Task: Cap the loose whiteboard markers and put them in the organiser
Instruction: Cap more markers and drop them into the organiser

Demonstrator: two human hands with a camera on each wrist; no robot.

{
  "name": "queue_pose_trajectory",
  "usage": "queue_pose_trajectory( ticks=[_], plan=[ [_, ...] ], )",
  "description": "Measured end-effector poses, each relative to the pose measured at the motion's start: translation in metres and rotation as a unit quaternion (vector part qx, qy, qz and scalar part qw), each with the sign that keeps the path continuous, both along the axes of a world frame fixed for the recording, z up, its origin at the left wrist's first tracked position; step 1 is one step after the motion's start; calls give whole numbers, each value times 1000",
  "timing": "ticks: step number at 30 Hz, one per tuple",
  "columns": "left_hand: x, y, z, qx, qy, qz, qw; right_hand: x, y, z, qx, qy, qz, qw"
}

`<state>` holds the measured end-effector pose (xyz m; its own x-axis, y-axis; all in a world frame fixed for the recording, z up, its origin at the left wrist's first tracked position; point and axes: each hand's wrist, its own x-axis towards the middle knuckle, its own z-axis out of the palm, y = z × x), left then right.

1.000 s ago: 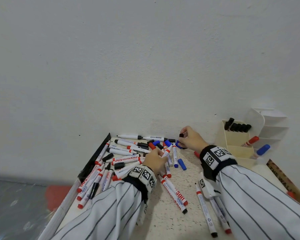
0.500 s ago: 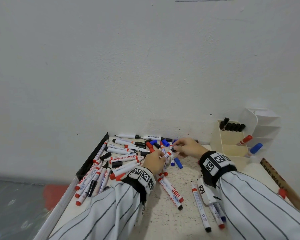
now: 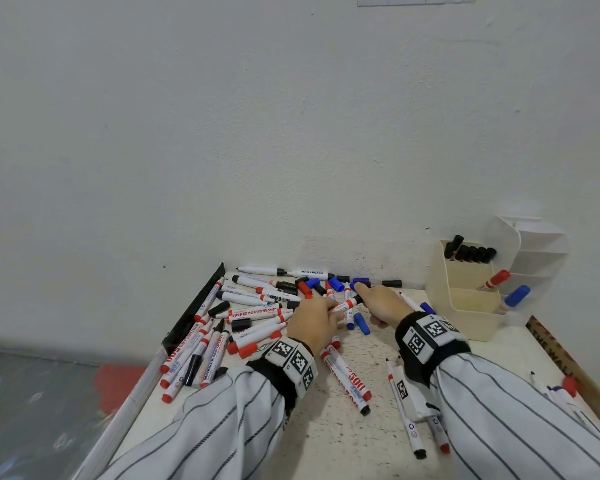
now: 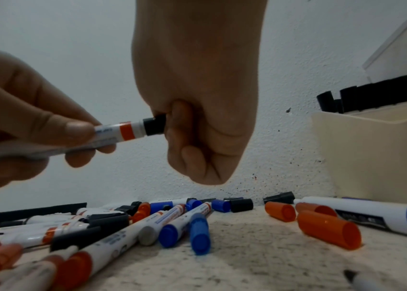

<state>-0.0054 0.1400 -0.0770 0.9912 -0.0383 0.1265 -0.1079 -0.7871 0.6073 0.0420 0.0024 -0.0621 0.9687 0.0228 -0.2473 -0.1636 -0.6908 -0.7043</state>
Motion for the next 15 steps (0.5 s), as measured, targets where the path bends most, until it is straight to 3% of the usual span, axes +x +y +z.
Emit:
queue_pose_trajectory(
  ticks=[6, 10, 15],
  plan=[
    [-4, -3, 0, -43, 31, -43, 998, -5, 4, 2, 16, -30, 6, 999],
    [-8, -5, 9, -81, 104, -77, 988, -9, 5, 2, 59, -51, 40, 996],
    [-14, -4, 15, -254, 248, -68, 932, -14, 7, 4, 126, -60, 81, 987]
  ],
)
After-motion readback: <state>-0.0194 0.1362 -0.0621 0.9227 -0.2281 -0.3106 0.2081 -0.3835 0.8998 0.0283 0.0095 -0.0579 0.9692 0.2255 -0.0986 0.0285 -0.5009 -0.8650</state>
